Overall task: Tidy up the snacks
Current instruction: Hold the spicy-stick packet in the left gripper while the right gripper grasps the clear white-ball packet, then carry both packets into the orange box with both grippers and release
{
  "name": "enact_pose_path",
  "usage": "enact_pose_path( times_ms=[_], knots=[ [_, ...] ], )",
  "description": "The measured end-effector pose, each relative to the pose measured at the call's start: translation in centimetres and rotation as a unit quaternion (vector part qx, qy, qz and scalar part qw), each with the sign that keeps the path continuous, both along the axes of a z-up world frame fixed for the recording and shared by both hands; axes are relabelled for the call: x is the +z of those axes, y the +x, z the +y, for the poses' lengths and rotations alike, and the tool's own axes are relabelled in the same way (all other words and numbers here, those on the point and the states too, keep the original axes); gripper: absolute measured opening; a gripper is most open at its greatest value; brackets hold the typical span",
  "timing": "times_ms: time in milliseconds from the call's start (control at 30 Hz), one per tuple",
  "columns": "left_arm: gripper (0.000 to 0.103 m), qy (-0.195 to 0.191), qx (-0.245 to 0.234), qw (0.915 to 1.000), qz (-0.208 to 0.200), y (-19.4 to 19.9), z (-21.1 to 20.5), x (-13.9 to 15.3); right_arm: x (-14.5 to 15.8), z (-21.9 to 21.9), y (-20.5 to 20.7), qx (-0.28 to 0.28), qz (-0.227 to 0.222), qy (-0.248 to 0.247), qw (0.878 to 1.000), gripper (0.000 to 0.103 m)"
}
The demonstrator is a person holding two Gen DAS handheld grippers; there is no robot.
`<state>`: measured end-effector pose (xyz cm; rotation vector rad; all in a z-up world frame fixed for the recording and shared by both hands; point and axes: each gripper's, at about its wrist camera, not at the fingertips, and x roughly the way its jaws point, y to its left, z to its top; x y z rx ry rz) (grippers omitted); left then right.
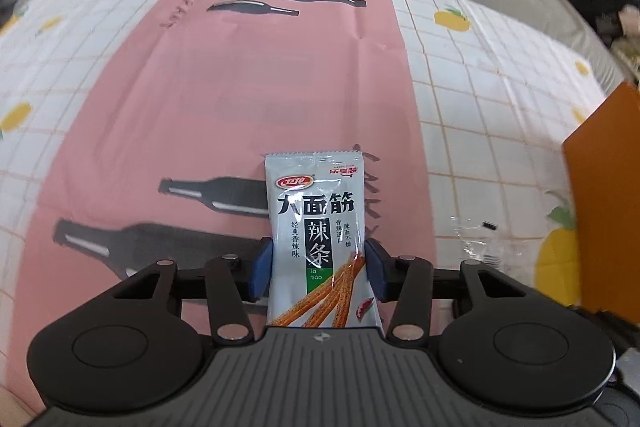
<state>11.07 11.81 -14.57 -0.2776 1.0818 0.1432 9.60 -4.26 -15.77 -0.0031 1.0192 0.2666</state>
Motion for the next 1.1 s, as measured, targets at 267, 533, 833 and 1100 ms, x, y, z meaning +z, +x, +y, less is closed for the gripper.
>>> enact_pose_path(
  times_ms=[267,533,833,1100],
  knots=[
    [0.054,-0.034,0.006,0.9992,-0.022,-1.2,-0.1,2.6,2.0,-0.7,-0.1,0.008,-0.006,0.024,1.0,0.05],
    [0.054,-0.06,0.001,0.9965,-0.058,-2.3,-0.6,7.1,7.2,-2.3,-1.6,0.037,-0.048,0.04,0.997,0.05],
    [0.054,-0.077,-0.044,0.9912,-0.098,-3.0,-3.8,12.3,13.1,-6.9,-2.2,0.036,-0.09,0.061,0.993,0.05],
    [0.054,-0.085,-0.126,0.9813,-0.118,-2.0,-9.7,15.8,16.9,-13.3,-1.4,0.004,-0.121,0.034,0.992,0.05]
  ],
)
